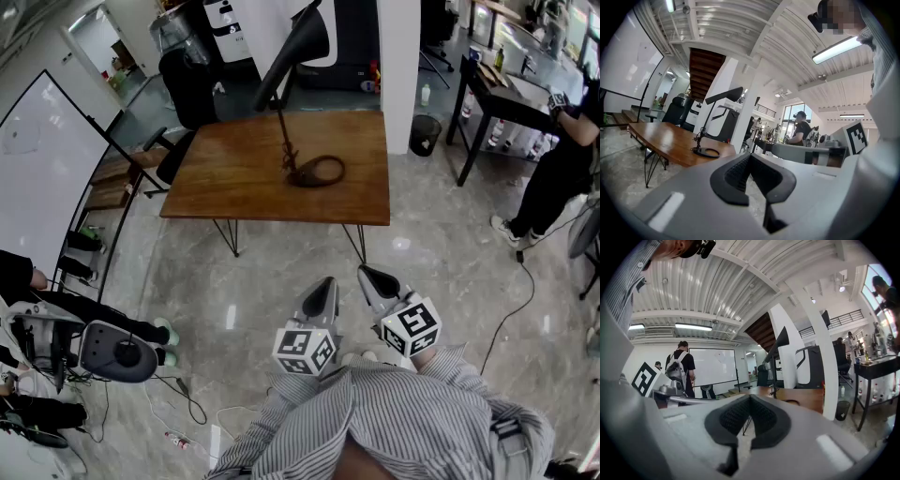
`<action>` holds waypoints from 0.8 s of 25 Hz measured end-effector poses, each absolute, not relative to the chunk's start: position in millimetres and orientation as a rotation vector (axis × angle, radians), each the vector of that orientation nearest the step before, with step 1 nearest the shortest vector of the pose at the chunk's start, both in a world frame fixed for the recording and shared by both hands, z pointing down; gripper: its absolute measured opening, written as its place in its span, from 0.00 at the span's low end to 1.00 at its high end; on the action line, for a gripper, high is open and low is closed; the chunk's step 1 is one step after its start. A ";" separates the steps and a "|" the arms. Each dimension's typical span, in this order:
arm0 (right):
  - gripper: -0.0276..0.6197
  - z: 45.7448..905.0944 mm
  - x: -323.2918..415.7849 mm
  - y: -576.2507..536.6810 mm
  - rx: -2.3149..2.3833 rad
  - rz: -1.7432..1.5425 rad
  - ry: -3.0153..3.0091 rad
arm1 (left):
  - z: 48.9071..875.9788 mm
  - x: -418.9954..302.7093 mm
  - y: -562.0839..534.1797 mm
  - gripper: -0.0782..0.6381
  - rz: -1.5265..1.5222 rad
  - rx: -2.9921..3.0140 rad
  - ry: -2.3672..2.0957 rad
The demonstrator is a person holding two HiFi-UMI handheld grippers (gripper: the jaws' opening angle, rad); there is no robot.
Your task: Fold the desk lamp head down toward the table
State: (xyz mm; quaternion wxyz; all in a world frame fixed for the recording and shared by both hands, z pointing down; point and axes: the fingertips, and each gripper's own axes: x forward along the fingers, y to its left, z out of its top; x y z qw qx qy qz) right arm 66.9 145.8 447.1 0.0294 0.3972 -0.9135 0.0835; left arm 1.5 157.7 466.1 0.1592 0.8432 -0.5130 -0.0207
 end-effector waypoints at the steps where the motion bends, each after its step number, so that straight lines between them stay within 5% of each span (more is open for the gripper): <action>1: 0.04 447.7 64.1 146.2 1.228 0.245 -2.814 | 467.5 -0.1 157.3 0.11 -0.057 2.414 -1.467; 20: 0.05 456.2 67.9 138.1 1.170 0.276 -2.856 | 479.5 4.6 143.4 0.11 -0.066 2.367 -1.500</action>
